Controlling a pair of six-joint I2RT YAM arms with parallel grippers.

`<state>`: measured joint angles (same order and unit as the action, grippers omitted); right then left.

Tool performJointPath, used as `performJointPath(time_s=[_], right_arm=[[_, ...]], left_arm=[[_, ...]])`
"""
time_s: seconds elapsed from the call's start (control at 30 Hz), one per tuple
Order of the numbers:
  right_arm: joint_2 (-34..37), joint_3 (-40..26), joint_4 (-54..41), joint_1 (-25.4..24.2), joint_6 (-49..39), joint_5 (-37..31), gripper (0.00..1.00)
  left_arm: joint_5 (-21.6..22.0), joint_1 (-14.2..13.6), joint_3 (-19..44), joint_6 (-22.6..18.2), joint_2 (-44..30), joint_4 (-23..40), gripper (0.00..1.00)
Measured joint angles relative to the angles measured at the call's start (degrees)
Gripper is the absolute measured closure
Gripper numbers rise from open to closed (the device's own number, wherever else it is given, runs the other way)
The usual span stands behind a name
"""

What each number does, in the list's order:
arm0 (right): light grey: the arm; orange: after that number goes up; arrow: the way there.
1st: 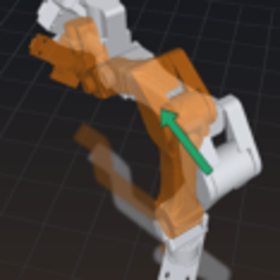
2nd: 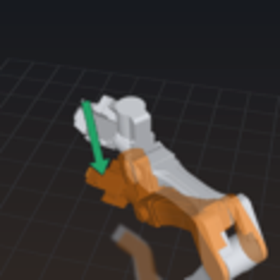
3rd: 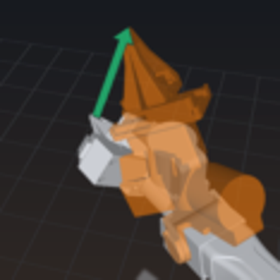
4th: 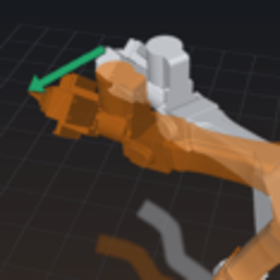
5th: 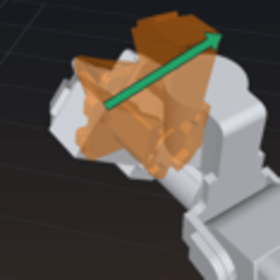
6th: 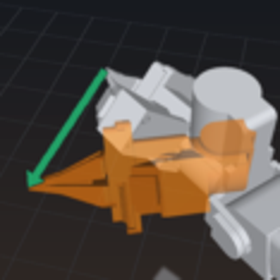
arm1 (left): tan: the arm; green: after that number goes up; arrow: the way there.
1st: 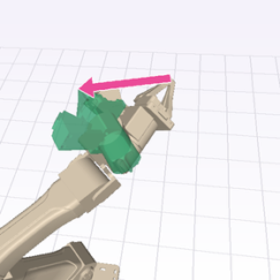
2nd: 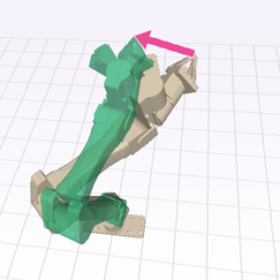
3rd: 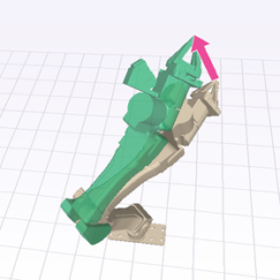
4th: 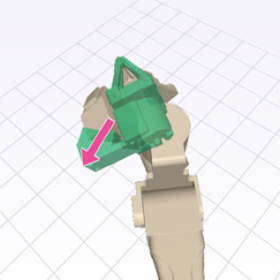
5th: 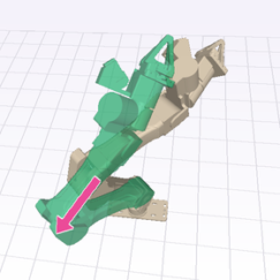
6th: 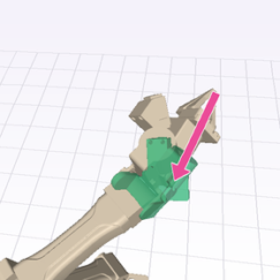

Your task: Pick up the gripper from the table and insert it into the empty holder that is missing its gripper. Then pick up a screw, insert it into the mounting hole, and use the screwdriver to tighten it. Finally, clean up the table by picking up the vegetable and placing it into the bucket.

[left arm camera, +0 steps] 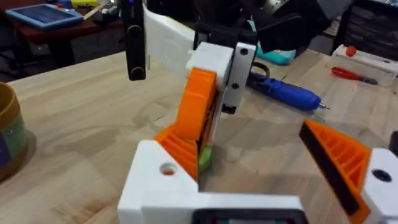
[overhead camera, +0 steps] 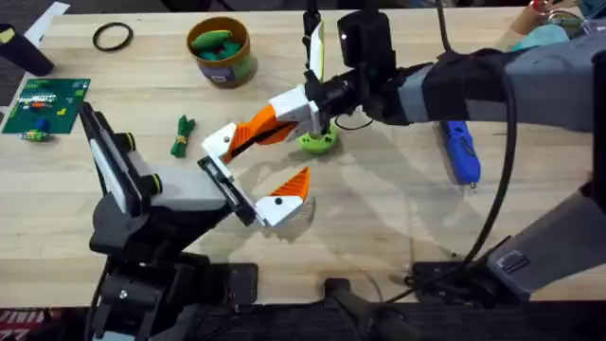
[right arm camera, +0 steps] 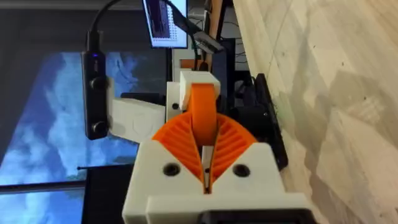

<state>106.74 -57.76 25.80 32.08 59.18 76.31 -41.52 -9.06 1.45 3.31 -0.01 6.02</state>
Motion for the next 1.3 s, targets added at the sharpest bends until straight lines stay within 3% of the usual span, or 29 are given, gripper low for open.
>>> performJointPath(time_s=[1.3], right_arm=[[0.0, 0.0, -0.1, -0.3, -2.7, 2.6, 0.986]], left_arm=[[-2.2, 0.4, 0.1, -2.1, 0.0, 0.4, 0.014]])
